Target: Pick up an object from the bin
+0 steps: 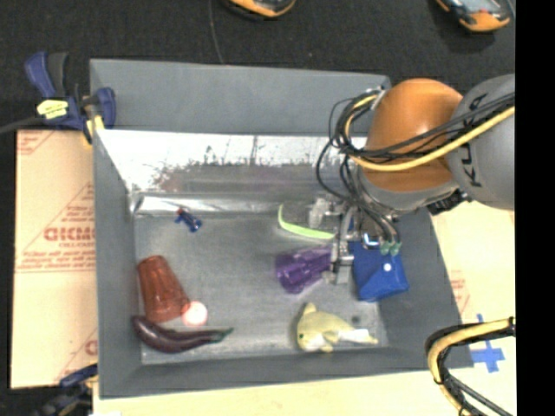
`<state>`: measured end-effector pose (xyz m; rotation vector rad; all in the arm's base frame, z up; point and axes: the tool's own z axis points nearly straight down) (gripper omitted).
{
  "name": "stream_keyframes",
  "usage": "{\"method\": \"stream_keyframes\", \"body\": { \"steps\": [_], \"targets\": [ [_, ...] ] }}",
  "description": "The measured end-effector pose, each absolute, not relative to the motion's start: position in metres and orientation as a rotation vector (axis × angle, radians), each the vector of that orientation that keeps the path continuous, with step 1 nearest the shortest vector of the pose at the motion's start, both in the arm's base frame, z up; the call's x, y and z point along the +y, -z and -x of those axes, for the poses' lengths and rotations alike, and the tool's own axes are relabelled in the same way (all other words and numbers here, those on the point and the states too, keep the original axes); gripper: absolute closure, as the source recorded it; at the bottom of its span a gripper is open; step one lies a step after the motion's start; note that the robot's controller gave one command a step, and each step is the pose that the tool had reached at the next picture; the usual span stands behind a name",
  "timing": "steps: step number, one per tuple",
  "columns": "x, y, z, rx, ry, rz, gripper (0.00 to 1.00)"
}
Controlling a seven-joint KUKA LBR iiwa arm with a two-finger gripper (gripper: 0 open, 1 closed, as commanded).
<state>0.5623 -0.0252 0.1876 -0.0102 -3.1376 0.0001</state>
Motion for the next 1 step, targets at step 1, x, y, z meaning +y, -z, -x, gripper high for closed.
{"method": "stream_keyframes", "body": {
  "steps": [1],
  "targets": [
    [-0.0253,-0.1912,-0.5640,-3.145,-0.001,0.009,0.00]
  ]
}}
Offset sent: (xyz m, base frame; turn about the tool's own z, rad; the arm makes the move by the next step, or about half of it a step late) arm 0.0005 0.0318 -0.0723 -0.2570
